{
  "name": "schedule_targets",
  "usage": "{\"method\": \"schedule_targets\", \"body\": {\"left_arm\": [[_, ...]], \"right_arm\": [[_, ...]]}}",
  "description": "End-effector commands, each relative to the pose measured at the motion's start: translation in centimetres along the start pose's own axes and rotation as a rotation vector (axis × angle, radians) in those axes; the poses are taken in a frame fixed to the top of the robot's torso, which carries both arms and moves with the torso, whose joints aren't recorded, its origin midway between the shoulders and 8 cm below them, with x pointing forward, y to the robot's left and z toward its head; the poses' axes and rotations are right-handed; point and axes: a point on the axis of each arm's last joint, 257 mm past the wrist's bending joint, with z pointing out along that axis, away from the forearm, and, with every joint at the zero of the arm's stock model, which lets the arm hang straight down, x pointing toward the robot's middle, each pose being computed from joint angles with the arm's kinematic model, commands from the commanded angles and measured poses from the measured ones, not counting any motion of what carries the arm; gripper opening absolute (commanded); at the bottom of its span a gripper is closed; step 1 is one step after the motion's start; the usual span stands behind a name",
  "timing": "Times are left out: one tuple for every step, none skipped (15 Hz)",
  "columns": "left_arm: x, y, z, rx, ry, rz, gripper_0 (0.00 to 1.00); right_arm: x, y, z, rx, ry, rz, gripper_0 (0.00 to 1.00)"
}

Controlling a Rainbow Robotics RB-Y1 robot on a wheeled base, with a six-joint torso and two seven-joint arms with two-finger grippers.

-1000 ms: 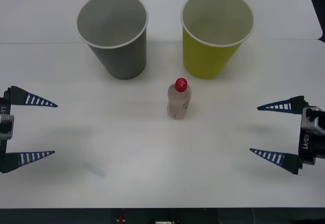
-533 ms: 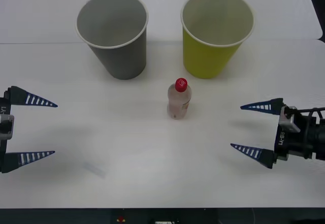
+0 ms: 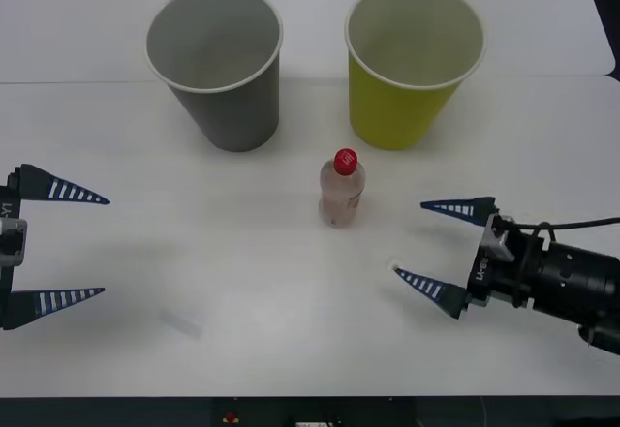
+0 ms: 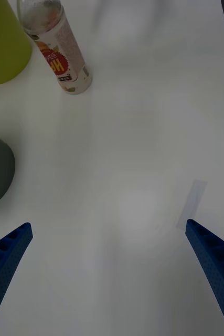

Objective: Put the can into the green bin and the plastic bottle into the gray bin

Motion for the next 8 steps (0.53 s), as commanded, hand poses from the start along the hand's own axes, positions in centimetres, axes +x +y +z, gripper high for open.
{"method": "schedule_targets", "body": {"left_arm": [[0.0, 0.0, 0.0, 0.000, 0.000, 0.000, 1.00], [0.0, 0.0, 0.0, 0.000, 0.000, 0.000, 1.00], [0.0, 0.0, 0.0, 0.000, 0.000, 0.000, 1.00], [0.0, 0.0, 0.0, 0.000, 0.000, 0.000, 1.00], [0.0, 0.0, 0.0, 0.000, 0.000, 0.000, 1.00], [0.0, 0.0, 0.0, 0.000, 0.000, 0.000, 1.00], [0.0, 0.0, 0.0, 0.000, 0.000, 0.000, 1.00], [0.0, 0.0, 0.0, 0.000, 0.000, 0.000, 1.00]], "right_arm": [[0.4, -0.1, 1.7, 0.029, -0.039, 0.016, 1.00], [0.5, -0.3, 2.2, 0.041, -0.050, 0.021, 1.00], [0.6, -0.2, 2.9, 0.045, -0.061, 0.039, 1.00], [0.6, -0.3, 3.5, 0.052, -0.069, 0.044, 1.00], [0.6, -0.4, 4.3, 0.057, -0.077, 0.052, 1.00], [0.8, -0.4, 4.8, 0.064, -0.082, 0.059, 1.00], [0.8, -0.6, 5.4, 0.071, -0.087, 0.067, 1.00], [0.8, -0.8, 6.3, 0.078, -0.097, 0.077, 1.00]]}}
